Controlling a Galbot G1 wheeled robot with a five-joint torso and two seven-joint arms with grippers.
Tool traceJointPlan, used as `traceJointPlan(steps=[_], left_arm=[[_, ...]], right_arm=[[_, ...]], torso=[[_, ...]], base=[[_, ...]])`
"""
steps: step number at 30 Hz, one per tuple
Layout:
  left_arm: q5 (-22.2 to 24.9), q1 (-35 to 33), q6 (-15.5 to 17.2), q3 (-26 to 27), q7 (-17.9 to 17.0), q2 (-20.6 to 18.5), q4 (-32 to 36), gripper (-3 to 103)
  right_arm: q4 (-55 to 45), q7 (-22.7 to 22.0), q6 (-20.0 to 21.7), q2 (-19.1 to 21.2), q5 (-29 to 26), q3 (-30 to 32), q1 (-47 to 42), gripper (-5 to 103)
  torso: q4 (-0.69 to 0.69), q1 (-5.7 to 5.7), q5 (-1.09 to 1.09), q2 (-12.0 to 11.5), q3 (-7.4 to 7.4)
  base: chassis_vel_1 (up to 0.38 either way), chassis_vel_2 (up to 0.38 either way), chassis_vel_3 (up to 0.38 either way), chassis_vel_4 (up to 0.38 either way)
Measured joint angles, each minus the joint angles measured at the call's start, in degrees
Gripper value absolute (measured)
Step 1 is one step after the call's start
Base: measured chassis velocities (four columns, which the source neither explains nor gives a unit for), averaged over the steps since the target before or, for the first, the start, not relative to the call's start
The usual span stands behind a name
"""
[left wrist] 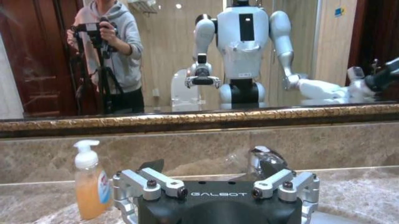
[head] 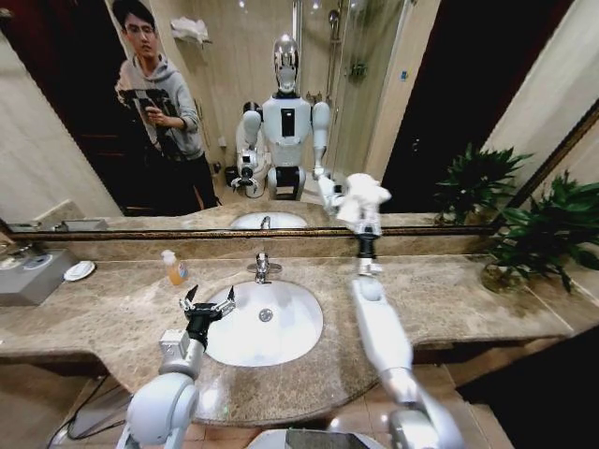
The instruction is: Pick up the towel from the sink counter and wipe the mirror surface.
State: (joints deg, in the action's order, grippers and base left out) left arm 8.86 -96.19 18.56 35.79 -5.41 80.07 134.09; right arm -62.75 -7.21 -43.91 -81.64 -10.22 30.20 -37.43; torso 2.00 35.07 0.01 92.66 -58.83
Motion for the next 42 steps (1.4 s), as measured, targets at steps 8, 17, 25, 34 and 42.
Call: traceJointPlan(steps=[8,17,25,34,42], left_arm=[[0.0,0.0,0.0,0.0,0.0,0.0,0.0,100],[0.0,0.0,0.0,0.0,0.0,0.0,0.0,100],[0.0,0.0,0.0,0.0,0.0,0.0,0.0,100],[0.0,0.0,0.0,0.0,0.0,0.0,0.0,100],[0.0,0.0,0.0,0.0,0.0,0.0,0.0,100]], right_arm=[[-0.5,0.0,1.2,-0.9,0.0,0.2,1.5,14],[-2.1,5.3,0.5,-10.5,13.1,-2.9,4.0,14],[-3.1,7.6,1.3,-10.6,16.2,-2.4,8.3,14],[-5.4,-1.5,7.9,-2.2,6.9,1.0,12.7,14],[-7.6,-1.1,9.3,-3.4,6.0,-0.5,12.4,14]], torso=[[0.06,0.00,0.00,0.0,0.00],[0.09,0.00,-0.02,0.0,0.00],[0.09,0.00,-0.02,0.0,0.00],[0.00,0.00,0.00,0.0,0.00],[0.06,0.00,0.00,0.0,0.00]], base=[[0.000,0.000,0.000,0.000],[0.000,0.000,0.000,0.000],[0.000,0.000,0.000,0.000],[0.000,0.000,0.000,0.000],[0.000,0.000,0.000,0.000]])
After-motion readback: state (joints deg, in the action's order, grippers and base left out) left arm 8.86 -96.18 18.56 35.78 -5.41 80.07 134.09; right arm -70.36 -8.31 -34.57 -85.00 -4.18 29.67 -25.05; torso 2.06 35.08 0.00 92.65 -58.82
